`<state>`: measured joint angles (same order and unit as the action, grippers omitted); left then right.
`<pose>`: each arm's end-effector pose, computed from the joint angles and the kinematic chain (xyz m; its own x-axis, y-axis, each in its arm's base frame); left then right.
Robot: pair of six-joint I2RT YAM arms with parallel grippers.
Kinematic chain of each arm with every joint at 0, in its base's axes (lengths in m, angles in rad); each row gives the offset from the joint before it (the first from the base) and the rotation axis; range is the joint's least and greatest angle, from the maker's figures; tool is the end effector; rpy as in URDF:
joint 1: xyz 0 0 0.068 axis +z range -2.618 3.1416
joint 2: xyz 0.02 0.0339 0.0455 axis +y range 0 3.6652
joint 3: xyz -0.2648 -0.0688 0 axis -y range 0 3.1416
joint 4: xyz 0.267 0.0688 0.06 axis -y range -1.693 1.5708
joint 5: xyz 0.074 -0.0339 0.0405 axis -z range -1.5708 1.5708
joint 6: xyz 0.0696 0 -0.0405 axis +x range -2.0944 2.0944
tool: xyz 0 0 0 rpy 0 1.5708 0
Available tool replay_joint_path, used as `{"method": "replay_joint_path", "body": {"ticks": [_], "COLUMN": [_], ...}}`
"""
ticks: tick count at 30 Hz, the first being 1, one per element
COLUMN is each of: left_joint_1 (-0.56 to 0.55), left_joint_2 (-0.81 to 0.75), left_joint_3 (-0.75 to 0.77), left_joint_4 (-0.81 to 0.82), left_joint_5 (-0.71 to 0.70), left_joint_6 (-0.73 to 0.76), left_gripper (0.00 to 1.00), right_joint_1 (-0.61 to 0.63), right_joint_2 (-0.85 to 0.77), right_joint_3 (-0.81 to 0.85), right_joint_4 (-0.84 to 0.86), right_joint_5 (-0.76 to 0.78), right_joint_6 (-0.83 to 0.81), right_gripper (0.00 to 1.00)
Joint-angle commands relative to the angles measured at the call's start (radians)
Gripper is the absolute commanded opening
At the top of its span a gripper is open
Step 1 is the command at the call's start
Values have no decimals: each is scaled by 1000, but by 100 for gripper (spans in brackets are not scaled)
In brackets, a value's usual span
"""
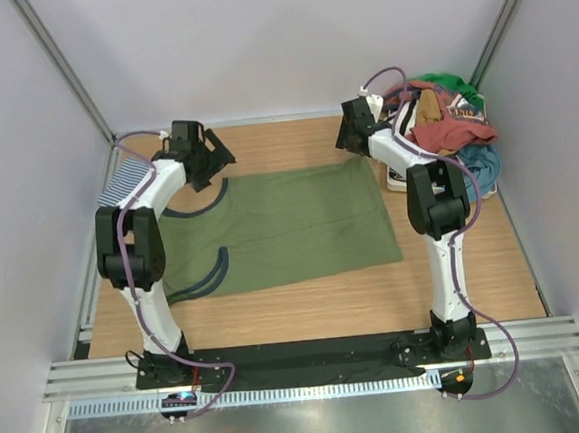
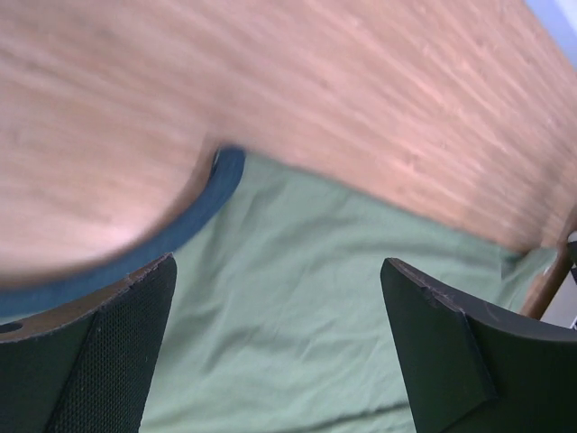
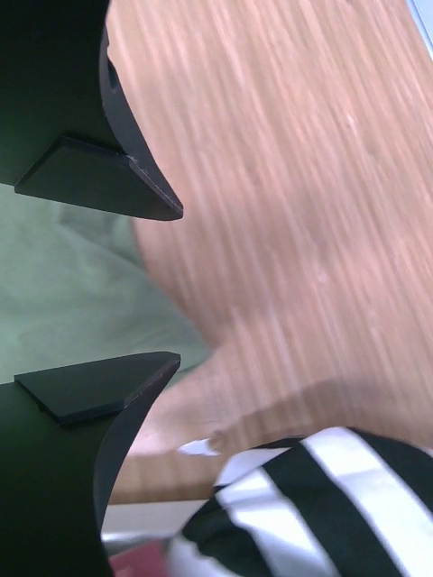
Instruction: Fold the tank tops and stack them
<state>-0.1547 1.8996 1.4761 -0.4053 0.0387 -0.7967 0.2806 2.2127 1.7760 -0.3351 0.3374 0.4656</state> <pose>0.4645 -0.0752 0.2033 -0.6377 -0.6237 -0.4520 -0.3951 0.7686 -0.5031 0.5310 0.1291 0.1696 -0.6138 0.2640 -0.7440 0.2711 0.9556 0.1155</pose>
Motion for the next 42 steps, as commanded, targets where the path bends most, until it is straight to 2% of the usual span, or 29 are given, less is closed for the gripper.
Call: {"method": "replay_joint_path", "body": {"ticks": [1, 9, 12, 14, 16, 20, 24, 27, 31, 34, 35, 36, 37, 38, 40, 42], "left_joint_1": [4, 4, 4, 4, 4, 4, 3, 3, -11, -19, -20, -22, -20, -22, -20, -22], "left_joint_2": [85, 223, 239, 242, 253, 277, 325, 363, 412, 432, 435, 440, 443, 446, 446, 431], "left_joint_3": [124, 243, 247, 247, 247, 279, 344, 391, 443, 447, 447, 447, 451, 461, 492, 516], "left_joint_4": [-7, -50, -55, -59, -64, -79, -119, -141, -207, -222, -225, -227, -227, -231, -250, -260], "left_joint_5": [12, 24, 13, 9, -3, -26, -58, -57, -97, -106, -123, -129, -134, -141, -154, -172], "left_joint_6": [40, 83, 102, 116, 131, 151, 159, 162, 171, 169, 169, 171, 172, 177, 183, 195], "left_gripper": [95, 89, 87, 86, 84, 79, 72, 65, 62, 55, 52, 40, 34, 21, 4, 0], "right_joint_1": [-15, -29, -31, -31, -32, -38, -43, -46, -46, -49, -49, -49, -50, -49, -50, -54], "right_joint_2": [68, 119, 128, 133, 134, 133, 140, 142, 139, 136, 133, 130, 128, 121, 111, 97], "right_joint_3": [140, 116, 97, 95, 97, 103, 109, 108, 105, 102, 102, 99, 96, 92, 86, 92], "right_joint_4": [-79, -50, -33, -22, -15, -7, -4, 4, 7, 7, 7, 8, 11, 10, 16, 18], "right_joint_5": [-3, 25, 22, 15, 23, 43, 37, 23, 18, 15, 14, 14, 14, 15, 17, 14], "right_joint_6": [-24, -28, -27, -25, -25, -39, -45, -45, -42, -39, -38, -39, -38, -42, -45, -48], "right_gripper": [66, 64, 58, 50, 37, 27, 18, 6, 2, 1, 1, 1, 1, 1, 1, 1]}}
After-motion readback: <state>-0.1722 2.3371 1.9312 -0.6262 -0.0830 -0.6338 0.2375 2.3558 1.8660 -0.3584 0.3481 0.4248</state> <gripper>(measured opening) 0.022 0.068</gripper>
